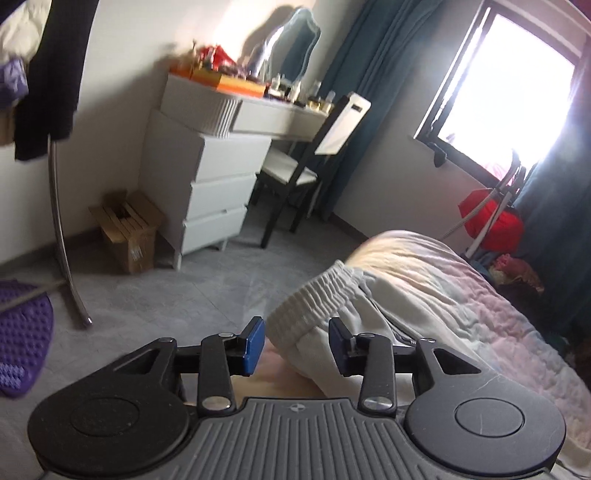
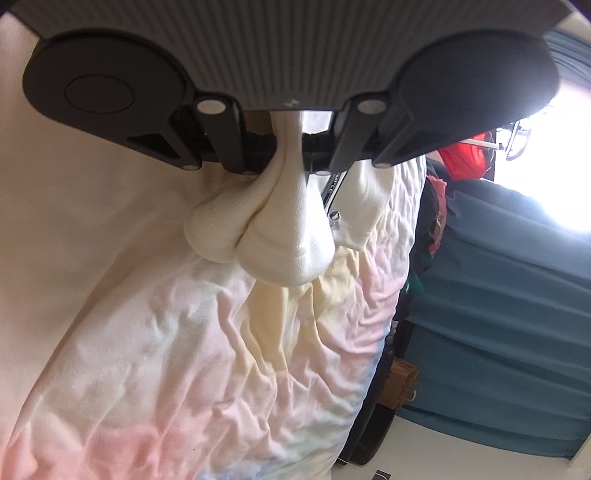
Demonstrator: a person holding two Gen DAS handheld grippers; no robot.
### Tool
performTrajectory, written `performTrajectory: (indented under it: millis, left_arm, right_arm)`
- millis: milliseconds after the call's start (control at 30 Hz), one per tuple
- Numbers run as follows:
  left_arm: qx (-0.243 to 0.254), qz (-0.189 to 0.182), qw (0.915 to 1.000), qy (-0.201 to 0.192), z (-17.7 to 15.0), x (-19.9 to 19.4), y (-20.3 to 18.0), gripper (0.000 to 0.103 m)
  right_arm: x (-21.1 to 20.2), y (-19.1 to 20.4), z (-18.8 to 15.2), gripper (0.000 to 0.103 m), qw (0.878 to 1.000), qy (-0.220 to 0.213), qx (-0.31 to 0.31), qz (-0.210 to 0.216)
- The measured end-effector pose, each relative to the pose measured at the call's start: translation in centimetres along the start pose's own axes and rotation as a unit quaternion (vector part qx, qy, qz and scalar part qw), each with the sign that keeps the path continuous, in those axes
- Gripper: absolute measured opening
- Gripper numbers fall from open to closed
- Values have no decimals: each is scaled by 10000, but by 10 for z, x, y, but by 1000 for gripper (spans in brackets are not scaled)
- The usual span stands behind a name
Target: Fold clothes
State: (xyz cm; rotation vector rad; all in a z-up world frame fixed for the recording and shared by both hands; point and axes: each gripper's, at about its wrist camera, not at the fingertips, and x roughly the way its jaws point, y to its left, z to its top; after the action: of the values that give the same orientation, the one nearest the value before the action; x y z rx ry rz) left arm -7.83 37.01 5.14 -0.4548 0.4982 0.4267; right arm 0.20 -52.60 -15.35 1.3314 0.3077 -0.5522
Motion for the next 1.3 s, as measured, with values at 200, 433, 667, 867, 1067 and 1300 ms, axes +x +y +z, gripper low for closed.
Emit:
performTrajectory:
  millis: [200, 433, 667, 867, 1067, 1300]
  left_arm:
    - [678, -572, 9958, -248, -1, -14, -103, 60]
    - [1033, -1443, 9839, -222, -73, -7, -238, 73]
    - [2074, -1724, 9629, 33, -166, 43, -316, 78]
    - [2501, -1275, 9567, 764, -190, 102, -305, 78]
    - [2565, -1267, 9526, 1035, -192, 109, -298, 82]
    - [2647, -1264, 9516, 919, -197, 106, -297, 83]
  right_arm:
    - [-3, 4, 0, 11, 9998, -151, -11, 94]
    - [-8, 4, 0, 11, 9998, -113, -153, 88]
    - [-6, -4, 2, 13, 9997, 50, -41, 234]
    - [5, -11, 3, 36, 9979, 267, 264, 520]
    - [37, 10, -10, 86, 9899, 1012, -241, 963]
    - [41, 14, -10, 45, 9962, 517, -480, 505]
